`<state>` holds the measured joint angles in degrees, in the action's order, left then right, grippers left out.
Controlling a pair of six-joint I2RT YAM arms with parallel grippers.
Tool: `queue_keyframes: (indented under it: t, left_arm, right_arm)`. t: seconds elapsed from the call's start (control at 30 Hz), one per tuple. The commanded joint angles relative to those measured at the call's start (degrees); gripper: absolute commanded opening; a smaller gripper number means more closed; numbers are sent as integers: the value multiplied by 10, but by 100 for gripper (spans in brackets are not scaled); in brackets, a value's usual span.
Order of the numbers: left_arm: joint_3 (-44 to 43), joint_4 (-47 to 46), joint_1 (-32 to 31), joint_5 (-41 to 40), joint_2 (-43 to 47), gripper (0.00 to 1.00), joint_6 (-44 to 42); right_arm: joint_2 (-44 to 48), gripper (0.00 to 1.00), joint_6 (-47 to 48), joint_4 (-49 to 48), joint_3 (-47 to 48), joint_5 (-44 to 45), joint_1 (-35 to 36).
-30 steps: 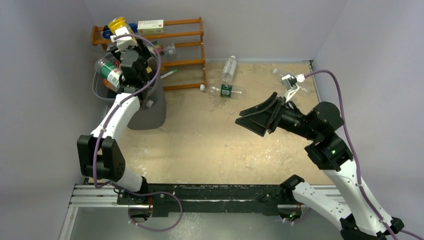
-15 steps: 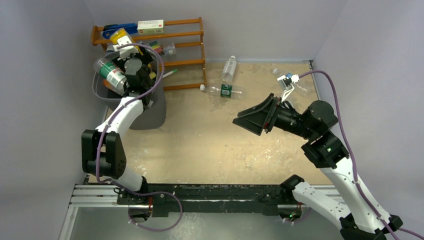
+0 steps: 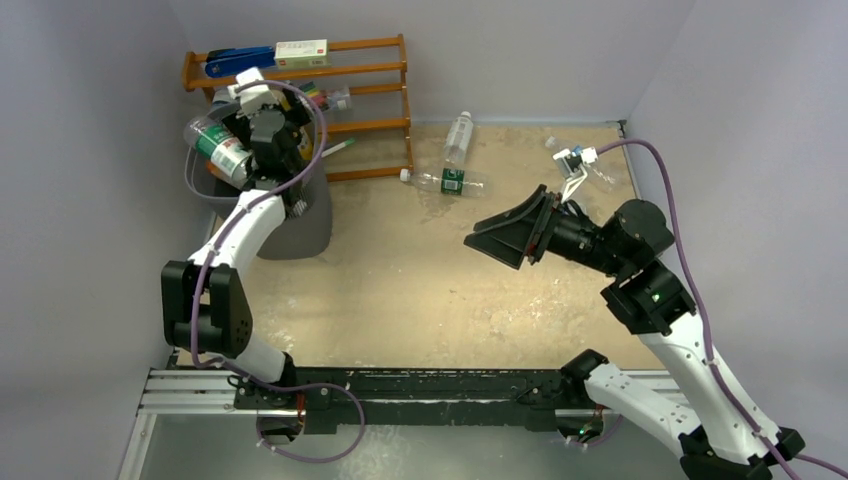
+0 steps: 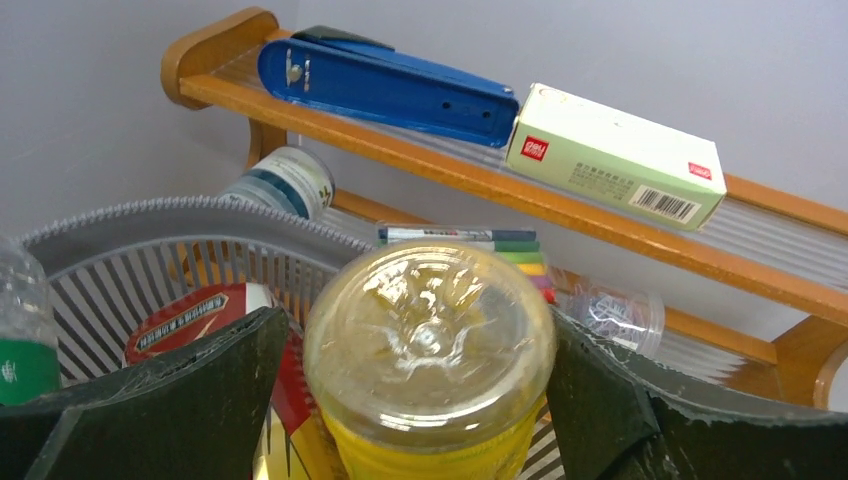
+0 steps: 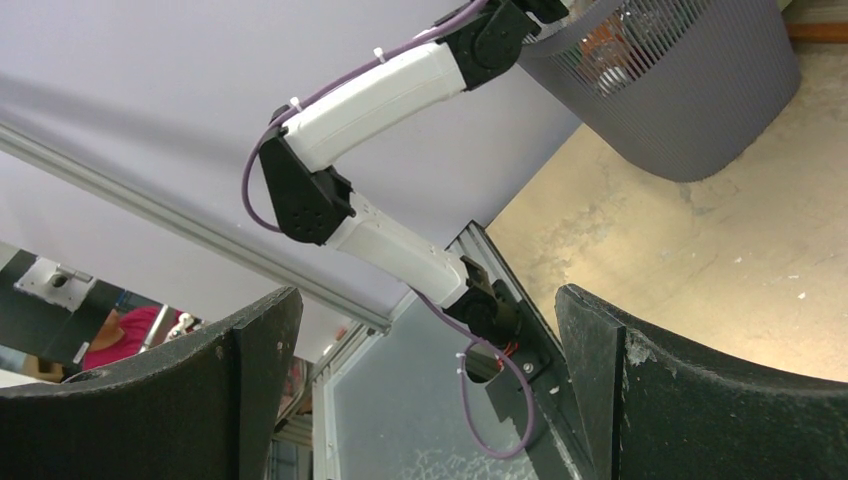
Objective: Put the plastic bottles in the bin
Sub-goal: Place the plastic bottle in the trash bin, then pick up the plastic bottle at the center of the board.
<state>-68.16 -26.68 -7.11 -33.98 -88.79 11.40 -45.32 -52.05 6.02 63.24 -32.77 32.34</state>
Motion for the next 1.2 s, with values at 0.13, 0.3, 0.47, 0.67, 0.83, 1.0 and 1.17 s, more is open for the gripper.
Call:
queue_keyframes:
  t: [0.13,0.3,0.47,0.67,0.83,1.0,1.17]
  left_arm:
    - [-168,241,3,66,77,95,25]
    - [-257,387,3,119,99,94,67]
    - [-238,509,1,242,137,95,184]
    - [-4,456,-152,237,265,95,281]
    - [61,472,-280,198,302,95,305]
    - [95,501,-320,215,323,95,307]
    - [109,535,-325,251,326,95,287]
  right_arm:
    - [-12,100,3,-43,-4,-12,0]
    - [-17,100,-1,-55,-11,-7,1]
    - [-15,100,0,-39,-20,14,1]
    - [-21,100,15,15,-30,66,1]
    - [-53,100,71,147,25,221,1]
    - [-171,100,140,319,97,452,-34]
    - [-279,100,205,282,94,397,-134]
